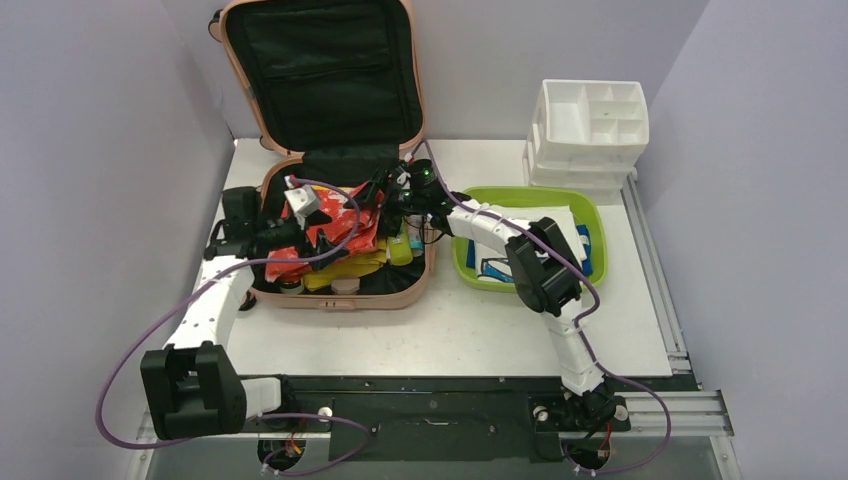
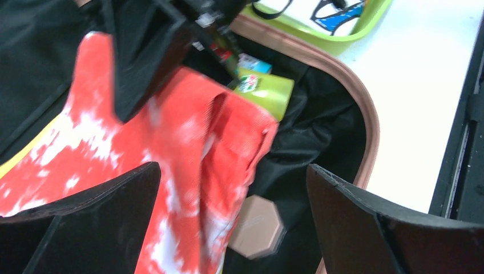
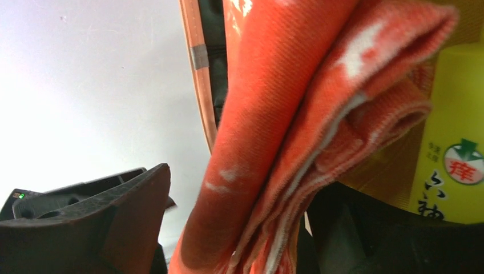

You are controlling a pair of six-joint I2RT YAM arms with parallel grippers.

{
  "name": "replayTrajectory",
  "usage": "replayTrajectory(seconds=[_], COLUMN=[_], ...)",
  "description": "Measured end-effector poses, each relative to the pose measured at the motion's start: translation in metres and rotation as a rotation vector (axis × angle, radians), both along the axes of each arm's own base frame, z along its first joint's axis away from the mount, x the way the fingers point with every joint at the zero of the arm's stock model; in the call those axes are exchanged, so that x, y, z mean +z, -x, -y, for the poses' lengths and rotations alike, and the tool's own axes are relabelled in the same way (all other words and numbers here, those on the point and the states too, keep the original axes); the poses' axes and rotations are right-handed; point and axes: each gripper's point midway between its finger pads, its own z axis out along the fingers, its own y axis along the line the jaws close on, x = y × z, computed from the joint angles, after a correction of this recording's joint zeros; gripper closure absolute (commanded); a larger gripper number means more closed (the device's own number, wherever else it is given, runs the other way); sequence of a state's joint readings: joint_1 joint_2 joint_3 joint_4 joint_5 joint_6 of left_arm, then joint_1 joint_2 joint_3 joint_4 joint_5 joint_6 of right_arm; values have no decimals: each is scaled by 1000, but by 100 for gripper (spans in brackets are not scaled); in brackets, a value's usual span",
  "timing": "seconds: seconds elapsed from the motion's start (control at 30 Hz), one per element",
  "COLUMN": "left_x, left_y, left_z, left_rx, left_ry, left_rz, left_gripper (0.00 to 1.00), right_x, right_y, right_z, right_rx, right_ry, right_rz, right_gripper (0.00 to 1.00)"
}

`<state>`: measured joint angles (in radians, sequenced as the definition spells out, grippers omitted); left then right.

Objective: Open, take out, and arrange the luggage
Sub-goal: Pick up the clothes from the luggage.

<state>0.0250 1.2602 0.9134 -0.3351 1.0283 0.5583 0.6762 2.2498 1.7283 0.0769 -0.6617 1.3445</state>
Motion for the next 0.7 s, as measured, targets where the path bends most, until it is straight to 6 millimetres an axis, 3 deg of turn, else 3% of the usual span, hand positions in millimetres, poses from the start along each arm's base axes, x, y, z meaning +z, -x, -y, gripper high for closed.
replayTrajectory(seconds=[0.03,0.13,0.2,0.23,0.3,0.43,0.7], left_x=[2,13,21,25,33,40,41], left_y=[-2,-16,-23,-25,-27,-27,-24], left_z=[-7,-37,-55,-63,-72,-86,-127], left_rx=[25,145,213,241,281,360,581], left_ry=[9,50,72,80,94,102,86], left_rz=[-6,-4,9,14,25,33,23], left_gripper=[4,4,4,4,4,4,4], right_x=[-2,-11,-20,-25,-36,-43,-14], right_y=[0,3,6,7,11,12,9], right_z=[1,4,8,10,16,24,29], right_rx=[4,21,33,43,59,95,228], right_ry=[7,48,87,107,155,237,358], right_rz=[6,19,26,36,43,96,332], right_gripper=[36,52,71,85,99,100,100])
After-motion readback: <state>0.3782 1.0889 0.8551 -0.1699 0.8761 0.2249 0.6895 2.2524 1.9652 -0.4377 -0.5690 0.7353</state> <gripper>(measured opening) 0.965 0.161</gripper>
